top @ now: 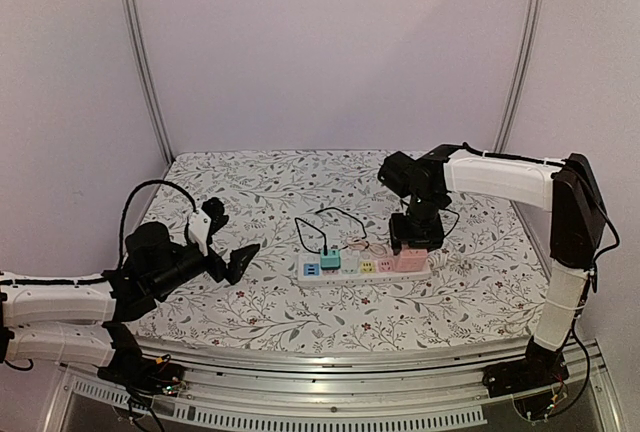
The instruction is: Insert the plug
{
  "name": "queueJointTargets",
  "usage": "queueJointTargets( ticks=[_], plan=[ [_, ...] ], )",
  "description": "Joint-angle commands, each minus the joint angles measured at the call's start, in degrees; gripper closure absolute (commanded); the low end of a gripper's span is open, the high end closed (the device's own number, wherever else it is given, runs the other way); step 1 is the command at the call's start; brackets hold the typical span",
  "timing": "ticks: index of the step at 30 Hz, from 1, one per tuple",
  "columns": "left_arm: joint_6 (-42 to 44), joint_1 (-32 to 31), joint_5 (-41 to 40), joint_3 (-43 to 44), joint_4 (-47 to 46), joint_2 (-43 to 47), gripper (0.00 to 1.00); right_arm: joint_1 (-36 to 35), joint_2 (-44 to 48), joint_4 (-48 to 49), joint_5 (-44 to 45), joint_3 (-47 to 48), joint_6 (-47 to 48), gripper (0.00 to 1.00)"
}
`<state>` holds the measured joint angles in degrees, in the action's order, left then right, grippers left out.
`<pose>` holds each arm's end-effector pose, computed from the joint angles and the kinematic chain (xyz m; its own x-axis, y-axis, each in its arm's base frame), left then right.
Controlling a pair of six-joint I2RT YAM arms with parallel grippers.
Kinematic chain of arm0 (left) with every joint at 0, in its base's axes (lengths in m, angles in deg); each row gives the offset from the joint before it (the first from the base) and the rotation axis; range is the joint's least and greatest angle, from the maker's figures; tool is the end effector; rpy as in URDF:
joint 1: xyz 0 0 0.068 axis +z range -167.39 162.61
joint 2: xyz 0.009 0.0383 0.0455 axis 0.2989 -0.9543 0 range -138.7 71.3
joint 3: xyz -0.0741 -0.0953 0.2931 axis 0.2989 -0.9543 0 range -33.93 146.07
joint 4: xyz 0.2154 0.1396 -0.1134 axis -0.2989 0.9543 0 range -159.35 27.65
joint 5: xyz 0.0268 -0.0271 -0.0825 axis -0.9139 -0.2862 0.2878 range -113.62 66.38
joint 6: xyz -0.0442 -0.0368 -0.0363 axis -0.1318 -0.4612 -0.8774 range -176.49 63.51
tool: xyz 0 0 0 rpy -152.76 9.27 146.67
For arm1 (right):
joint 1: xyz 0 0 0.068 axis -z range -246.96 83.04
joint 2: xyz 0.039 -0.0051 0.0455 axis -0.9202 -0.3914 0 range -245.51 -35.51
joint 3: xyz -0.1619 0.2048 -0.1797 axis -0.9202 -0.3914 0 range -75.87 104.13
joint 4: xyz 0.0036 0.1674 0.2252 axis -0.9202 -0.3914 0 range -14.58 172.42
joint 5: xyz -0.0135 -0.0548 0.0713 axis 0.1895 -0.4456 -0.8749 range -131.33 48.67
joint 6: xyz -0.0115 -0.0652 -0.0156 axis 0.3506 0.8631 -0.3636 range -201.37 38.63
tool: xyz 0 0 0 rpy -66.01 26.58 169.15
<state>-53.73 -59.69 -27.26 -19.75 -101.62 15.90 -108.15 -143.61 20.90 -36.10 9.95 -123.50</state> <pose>0.1580 -0.1390 0.2185 -0.0849 0.1423 -0.9862 0.6301 0.7744 0.0575 0.3030 0.2585 0.2348 -0.9898 0.0214 -0.1409 0.0209 0.9998 0.0052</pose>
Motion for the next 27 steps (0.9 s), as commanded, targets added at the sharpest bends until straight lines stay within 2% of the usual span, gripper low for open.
queueJointTargets(
  ticks=[1, 10, 19, 27],
  plan=[
    [-0.37, 0.91, 0.39, -0.38, -0.16, 0.51, 0.01, 0.17, 1.39, 2.14, -1.19, 0.06, 0.03, 1.00],
    [-0.25, 1.08, 0.41, -0.44, -0.09, 0.51, 0.01, 0.15, 0.89, 3.80, -3.10, -1.41, -0.75, 1.00],
    [-0.46, 1.17, 0.61, -0.38, -0.11, 0.31, 0.01, 0.14, 2.27, -1.00, 1.14, -0.49, -0.57, 1.00],
    [-0.31, 1.26, 0.57, -0.29, 0.17, 0.20, 0.01, 0.11, 1.22, -0.90, -0.01, 0.47, 0.27, 1.00]
  ],
)
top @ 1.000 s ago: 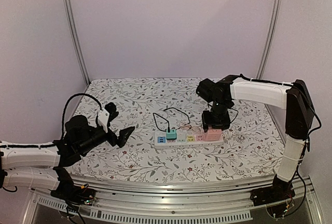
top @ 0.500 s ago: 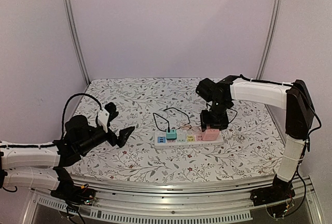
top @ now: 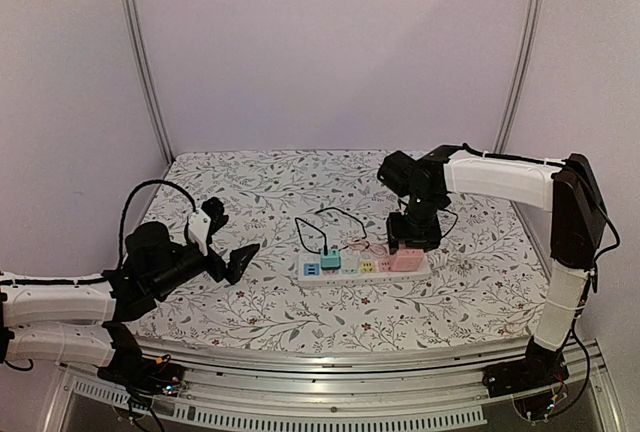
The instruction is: Insert the plug
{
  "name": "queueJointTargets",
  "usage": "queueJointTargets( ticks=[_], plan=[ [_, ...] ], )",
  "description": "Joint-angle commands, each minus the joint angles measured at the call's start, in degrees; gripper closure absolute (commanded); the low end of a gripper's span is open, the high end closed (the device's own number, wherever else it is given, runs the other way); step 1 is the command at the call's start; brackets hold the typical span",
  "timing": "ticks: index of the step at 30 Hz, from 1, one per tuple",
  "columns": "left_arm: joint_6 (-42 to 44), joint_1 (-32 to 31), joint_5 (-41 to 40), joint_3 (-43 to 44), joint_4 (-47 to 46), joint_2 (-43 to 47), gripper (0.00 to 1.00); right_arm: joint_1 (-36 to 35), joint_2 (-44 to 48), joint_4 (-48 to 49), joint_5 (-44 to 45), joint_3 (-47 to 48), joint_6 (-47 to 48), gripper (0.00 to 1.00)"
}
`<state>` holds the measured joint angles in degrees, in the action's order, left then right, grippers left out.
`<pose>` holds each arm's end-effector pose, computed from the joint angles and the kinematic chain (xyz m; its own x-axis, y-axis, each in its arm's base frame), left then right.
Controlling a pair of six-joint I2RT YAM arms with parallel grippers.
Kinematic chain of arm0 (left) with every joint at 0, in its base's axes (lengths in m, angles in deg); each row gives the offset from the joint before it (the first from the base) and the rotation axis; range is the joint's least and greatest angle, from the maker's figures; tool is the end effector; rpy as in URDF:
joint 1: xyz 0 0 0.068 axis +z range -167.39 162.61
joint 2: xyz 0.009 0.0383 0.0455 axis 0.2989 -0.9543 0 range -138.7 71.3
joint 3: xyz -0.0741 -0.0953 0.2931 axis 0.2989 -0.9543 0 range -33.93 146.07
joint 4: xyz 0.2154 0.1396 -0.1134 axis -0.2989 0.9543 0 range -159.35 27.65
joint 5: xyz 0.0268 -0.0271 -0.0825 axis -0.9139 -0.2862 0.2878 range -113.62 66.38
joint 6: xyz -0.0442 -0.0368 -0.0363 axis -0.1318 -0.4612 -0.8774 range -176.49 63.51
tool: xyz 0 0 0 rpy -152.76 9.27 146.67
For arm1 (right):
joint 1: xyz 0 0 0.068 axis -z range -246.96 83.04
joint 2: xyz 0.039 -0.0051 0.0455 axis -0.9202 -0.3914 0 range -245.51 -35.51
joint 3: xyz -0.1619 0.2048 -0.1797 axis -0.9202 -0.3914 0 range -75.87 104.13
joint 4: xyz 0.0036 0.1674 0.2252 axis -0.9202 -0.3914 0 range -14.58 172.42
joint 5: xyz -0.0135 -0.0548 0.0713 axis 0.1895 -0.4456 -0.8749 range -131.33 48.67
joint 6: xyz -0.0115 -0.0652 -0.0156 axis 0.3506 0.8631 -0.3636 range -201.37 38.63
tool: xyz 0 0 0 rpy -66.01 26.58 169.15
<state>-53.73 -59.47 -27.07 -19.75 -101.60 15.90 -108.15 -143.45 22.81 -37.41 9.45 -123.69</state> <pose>0.1584 -0.1385 0.2184 -0.0856 0.1421 -0.9861 0.6297 0.7748 0.0570 0.3040 0.2611 0.2338 -0.9890 0.0270 -0.1456 0.0213 0.9989 0.0409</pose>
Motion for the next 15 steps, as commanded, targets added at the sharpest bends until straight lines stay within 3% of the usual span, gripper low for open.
queueJointTargets(
  ticks=[1, 6, 15],
  plan=[
    [-0.33, 1.04, 0.38, -0.29, 0.17, 0.19, 0.01, 0.14, 1.03, -3.28, 1.75, 1.32, 0.48, 1.00],
    [-0.43, 1.04, 0.52, -0.29, 0.04, 0.03, 0.01, 0.12, 1.15, -6.05, 3.46, 3.15, 1.16, 1.00],
    [-0.09, 1.13, 0.55, -0.38, -0.01, 0.10, 0.01, 0.14, 0.76, -1.82, -0.01, 1.73, 0.95, 1.00]
  ],
)
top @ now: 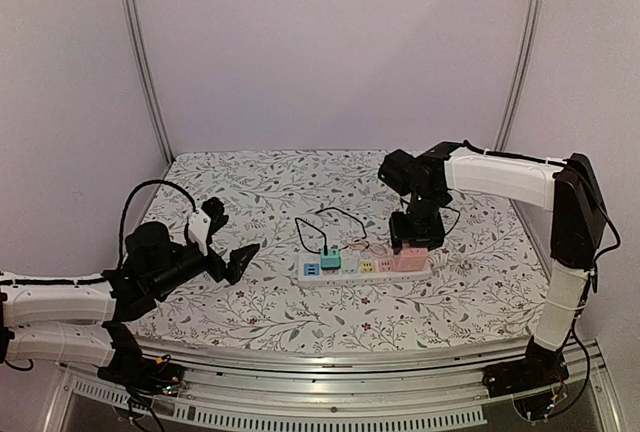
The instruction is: Insert the plug
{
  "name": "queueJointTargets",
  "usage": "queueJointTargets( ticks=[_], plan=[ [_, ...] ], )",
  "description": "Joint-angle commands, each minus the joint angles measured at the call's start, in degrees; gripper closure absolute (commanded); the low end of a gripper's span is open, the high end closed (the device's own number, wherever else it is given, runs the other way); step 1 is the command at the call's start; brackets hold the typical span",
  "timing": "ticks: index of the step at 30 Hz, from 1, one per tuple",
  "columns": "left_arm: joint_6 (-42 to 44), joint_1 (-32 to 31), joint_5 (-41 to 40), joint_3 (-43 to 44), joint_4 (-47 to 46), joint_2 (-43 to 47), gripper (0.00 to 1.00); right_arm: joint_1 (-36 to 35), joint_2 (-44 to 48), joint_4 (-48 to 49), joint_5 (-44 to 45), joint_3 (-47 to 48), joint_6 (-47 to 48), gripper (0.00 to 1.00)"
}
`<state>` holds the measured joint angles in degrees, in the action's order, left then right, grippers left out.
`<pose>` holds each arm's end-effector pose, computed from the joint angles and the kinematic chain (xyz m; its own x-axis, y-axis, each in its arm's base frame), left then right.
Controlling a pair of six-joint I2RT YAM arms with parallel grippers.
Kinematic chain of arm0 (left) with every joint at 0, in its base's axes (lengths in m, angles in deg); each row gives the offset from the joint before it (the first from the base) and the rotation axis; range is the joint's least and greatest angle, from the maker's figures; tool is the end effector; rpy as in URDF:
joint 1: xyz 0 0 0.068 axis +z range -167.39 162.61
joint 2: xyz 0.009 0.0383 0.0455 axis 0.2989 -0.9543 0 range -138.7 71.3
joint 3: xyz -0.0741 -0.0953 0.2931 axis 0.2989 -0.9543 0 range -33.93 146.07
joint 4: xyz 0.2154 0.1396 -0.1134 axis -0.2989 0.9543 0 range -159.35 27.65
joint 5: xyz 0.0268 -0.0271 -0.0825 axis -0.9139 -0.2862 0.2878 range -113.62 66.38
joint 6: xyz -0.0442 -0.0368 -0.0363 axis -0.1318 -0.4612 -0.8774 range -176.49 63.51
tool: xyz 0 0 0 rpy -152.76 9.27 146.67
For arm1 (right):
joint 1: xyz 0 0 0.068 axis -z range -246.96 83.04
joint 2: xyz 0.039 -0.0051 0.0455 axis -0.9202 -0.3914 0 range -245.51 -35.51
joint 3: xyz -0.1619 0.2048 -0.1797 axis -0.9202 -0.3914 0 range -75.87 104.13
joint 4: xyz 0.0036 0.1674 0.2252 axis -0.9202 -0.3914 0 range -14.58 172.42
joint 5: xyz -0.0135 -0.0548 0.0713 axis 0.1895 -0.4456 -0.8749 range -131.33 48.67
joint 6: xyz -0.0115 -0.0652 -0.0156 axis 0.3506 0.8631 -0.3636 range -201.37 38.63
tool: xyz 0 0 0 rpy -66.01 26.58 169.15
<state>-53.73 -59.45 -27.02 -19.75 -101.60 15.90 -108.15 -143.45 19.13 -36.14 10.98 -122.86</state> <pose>0.1584 -0.1385 0.2184 -0.0856 0.1420 -0.9862 0.6301 0.7744 0.0569 0.3020 0.2577 0.2406 -0.9911 0.0093 -0.1330 0.0098 0.9999 -0.0026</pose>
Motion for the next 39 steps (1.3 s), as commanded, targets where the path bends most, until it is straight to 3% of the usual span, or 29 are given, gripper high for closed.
queueJointTargets(
  ticks=[1, 39],
  plan=[
    [-0.11, 1.11, 0.55, -0.44, -0.01, 0.11, 0.01, 0.14, 0.73, 1.96, -1.25, 0.16, 0.10, 1.00],
    [0.04, 1.28, 0.68, -0.46, 0.08, -0.41, 0.00, 1.12, -1.69, 4.95, -2.74, -3.41, 1.40, 1.00]
  ],
)
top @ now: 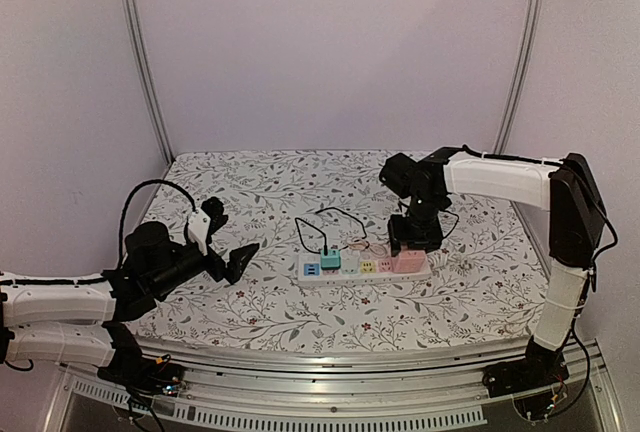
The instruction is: Insert the plug
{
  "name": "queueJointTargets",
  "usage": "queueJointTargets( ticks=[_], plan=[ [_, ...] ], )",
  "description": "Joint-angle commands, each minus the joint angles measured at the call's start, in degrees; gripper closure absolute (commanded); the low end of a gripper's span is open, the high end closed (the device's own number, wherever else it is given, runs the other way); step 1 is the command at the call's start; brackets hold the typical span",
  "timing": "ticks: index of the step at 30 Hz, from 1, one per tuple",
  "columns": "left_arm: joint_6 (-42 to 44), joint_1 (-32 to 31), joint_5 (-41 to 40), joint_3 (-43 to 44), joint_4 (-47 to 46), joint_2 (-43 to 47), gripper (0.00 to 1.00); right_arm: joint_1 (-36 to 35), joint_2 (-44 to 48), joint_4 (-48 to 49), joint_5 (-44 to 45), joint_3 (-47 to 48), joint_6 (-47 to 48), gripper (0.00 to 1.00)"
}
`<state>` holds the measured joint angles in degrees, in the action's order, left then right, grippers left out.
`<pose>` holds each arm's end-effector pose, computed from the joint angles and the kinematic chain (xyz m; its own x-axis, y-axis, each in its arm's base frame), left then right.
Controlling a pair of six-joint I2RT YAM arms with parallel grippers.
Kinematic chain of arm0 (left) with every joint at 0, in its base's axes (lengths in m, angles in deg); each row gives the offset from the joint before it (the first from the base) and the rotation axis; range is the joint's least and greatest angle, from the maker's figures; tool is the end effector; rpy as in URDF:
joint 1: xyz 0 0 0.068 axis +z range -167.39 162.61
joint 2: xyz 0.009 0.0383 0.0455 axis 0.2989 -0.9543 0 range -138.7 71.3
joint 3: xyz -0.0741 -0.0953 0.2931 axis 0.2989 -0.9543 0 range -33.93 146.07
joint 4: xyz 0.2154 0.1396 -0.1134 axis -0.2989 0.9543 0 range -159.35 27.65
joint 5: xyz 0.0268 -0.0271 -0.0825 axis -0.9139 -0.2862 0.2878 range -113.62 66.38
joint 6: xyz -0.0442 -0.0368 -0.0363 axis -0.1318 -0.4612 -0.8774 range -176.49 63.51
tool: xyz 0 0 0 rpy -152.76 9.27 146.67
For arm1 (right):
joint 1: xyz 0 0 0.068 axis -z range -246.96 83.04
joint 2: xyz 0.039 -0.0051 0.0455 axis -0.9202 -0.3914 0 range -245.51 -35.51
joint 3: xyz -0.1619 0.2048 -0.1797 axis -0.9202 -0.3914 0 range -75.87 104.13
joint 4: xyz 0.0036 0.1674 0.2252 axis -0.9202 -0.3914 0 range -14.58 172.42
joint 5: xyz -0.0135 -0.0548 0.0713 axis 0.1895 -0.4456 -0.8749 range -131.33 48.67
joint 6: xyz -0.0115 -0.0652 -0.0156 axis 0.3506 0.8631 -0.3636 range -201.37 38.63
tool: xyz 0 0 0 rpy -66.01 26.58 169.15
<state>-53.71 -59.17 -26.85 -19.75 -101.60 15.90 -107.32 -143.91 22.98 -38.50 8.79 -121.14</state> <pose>0.1590 -0.1379 0.2184 -0.0859 0.1418 -0.9862 0.6286 0.7756 0.0568 0.3065 0.2570 0.2275 -0.9924 -0.0050 -0.1226 -0.0098 0.9992 0.0382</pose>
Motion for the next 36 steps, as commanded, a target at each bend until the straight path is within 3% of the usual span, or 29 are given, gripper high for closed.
queueJointTargets(
  ticks=[1, 17, 36],
  plan=[
    [-0.02, 1.00, 0.58, -0.44, 0.07, -0.40, 0.01, 0.31, -1.08, 1.08, -0.23, -1.44, -0.59, 1.00],
    [0.03, 0.99, 0.85, -0.46, 0.07, -0.72, 0.01, 0.05, -6.92, 5.47, -0.60, -10.58, -3.25, 1.00],
    [0.12, 1.00, 0.76, -0.11, 0.62, -1.46, 0.01, -2.16, -15.00, 5.28, 0.74, -12.34, -4.67, 1.00]
  ],
)
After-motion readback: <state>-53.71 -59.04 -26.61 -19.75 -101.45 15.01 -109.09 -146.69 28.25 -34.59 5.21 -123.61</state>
